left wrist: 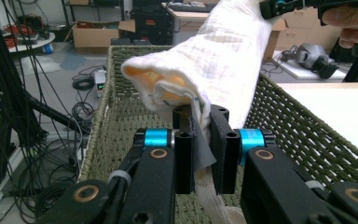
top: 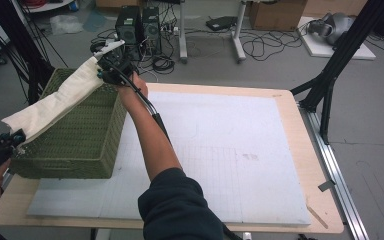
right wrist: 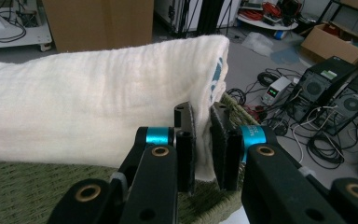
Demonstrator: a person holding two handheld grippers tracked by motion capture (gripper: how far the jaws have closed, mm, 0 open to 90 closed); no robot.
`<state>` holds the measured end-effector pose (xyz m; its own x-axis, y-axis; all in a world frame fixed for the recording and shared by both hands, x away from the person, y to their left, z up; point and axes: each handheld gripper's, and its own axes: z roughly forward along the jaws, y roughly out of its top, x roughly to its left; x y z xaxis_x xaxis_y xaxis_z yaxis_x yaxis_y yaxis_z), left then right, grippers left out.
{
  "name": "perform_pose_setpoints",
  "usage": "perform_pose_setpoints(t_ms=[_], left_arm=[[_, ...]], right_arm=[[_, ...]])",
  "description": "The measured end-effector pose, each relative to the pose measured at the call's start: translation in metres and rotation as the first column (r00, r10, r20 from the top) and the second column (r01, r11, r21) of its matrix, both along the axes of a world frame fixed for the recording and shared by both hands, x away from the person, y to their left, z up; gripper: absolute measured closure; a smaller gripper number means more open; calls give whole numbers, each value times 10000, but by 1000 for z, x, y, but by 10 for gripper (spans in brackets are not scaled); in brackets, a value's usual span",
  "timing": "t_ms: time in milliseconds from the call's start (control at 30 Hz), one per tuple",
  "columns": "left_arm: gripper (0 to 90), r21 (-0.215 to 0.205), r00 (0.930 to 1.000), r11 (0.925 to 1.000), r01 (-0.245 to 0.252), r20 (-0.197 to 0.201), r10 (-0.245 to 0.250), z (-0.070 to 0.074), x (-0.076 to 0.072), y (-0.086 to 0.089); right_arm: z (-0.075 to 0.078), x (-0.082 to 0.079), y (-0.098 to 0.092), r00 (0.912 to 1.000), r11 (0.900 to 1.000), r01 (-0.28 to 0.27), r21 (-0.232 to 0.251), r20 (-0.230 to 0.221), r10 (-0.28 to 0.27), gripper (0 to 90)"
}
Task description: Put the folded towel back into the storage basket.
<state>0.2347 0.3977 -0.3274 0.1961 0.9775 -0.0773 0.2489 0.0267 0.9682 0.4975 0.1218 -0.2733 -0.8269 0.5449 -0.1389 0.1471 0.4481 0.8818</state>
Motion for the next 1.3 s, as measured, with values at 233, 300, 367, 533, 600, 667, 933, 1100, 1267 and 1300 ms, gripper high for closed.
perform_pose_setpoints(t_ms=[233,300,367,533,600,667,933,1100,1267,1300], left_arm=[[688,89,9998,9999,-103,-139,105,-3,3,3],[505,-20,9999,9999,-160,11,160,-2,2,5],[386,4,9988,9993,-369,323,369,1,-3,7],[362,-80,9956,9994,-334,877,339,12,-12,10],[362,-103,9957,9998,-198,904,207,13,-13,8],[359,-228,9960,9997,-5,898,26,11,-13,6],[260,-892,9916,9898,1112,766,-1045,7,-3,-23],[219,-861,9875,9846,1523,550,-1479,5,8,-52],[219,-761,9744,9722,2215,573,-2175,3,18,-82],[219,-742,9715,9694,2339,574,-2300,2,20,-87]], right_arm=[[-8,6,7,9998,9996,209,-178,-49,-210,687],[-13,10,4,9977,9988,474,-82,-483,-477,619],[-14,12,0,9968,9985,545,-29,-590,-546,603],[-8,10,-11,9975,9988,496,22,-510,-495,585],[-3,7,-17,9981,9992,410,11,-467,-409,570],[3,4,-24,9982,9994,341,103,-489,-336,546],[10,-14,-77,9959,9972,-295,681,-830,351,389],[3,-27,-121,9939,9966,-151,804,-1081,238,242],[-1,-42,-163,9952,9960,175,881,-971,-89,187],[-1,-45,-171,9955,9957,246,893,-932,-163,186]])
